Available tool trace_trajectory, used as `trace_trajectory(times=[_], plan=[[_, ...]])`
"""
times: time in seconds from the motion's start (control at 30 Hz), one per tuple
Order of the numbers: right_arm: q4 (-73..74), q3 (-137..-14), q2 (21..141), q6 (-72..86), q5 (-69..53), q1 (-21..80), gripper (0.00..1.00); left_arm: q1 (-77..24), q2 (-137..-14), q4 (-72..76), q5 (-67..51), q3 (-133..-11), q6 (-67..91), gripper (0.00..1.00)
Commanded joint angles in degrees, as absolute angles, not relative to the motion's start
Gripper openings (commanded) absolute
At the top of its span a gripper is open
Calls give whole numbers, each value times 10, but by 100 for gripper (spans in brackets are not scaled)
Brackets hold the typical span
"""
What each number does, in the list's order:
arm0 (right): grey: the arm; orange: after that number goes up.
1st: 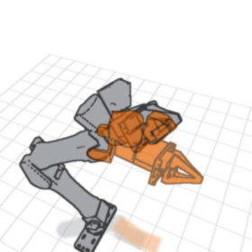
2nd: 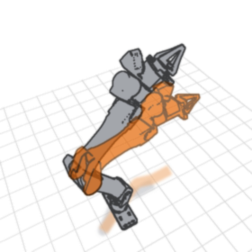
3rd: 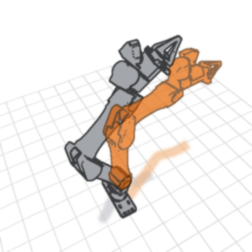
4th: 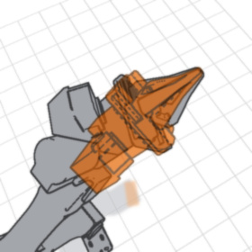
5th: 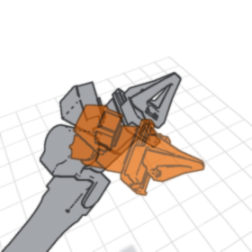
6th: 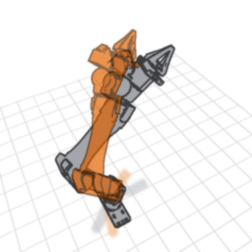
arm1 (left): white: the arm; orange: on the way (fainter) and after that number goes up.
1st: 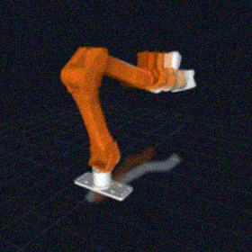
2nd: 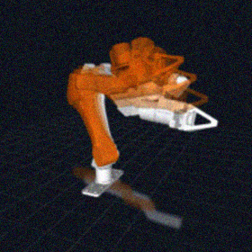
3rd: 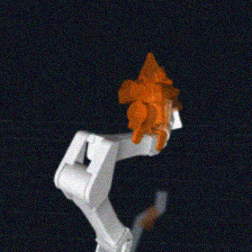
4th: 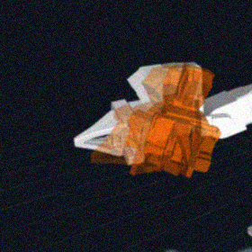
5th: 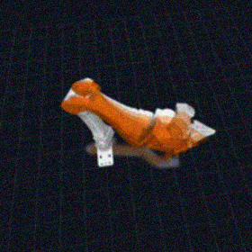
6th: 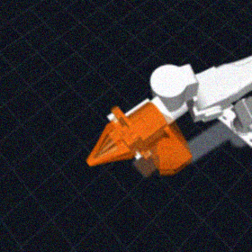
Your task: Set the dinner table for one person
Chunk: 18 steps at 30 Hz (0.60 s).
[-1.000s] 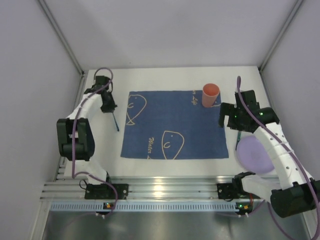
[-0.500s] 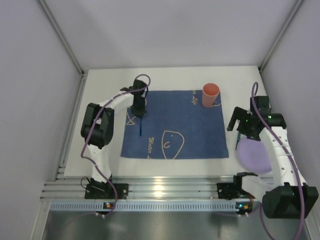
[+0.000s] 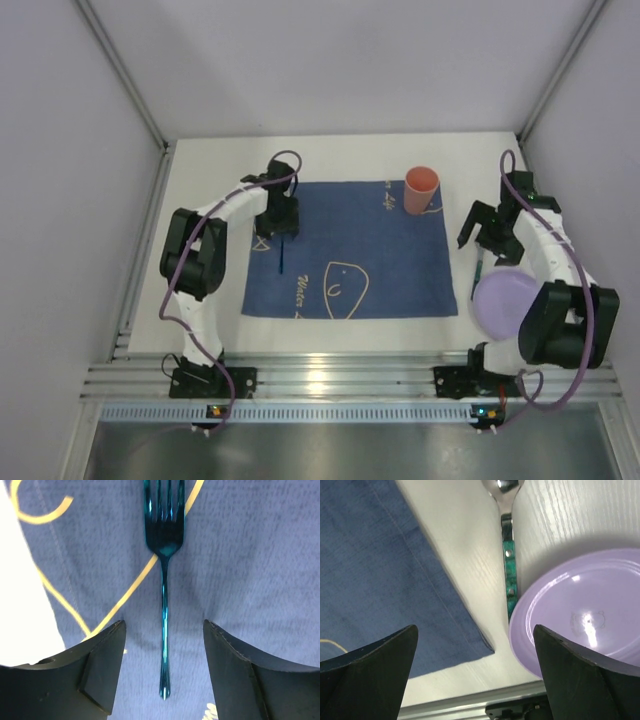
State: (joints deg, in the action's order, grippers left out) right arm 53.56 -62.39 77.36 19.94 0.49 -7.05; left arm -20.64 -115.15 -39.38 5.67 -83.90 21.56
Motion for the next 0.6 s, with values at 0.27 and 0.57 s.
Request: trace_trajectory(times=[0.27, 0.57], plan=[[426, -681, 1011, 200, 4, -100, 92, -207, -1016, -448, 59, -831, 230, 69], [410, -711, 1097, 214, 26, -106, 23, -199, -985, -467, 80, -809, 225, 70]])
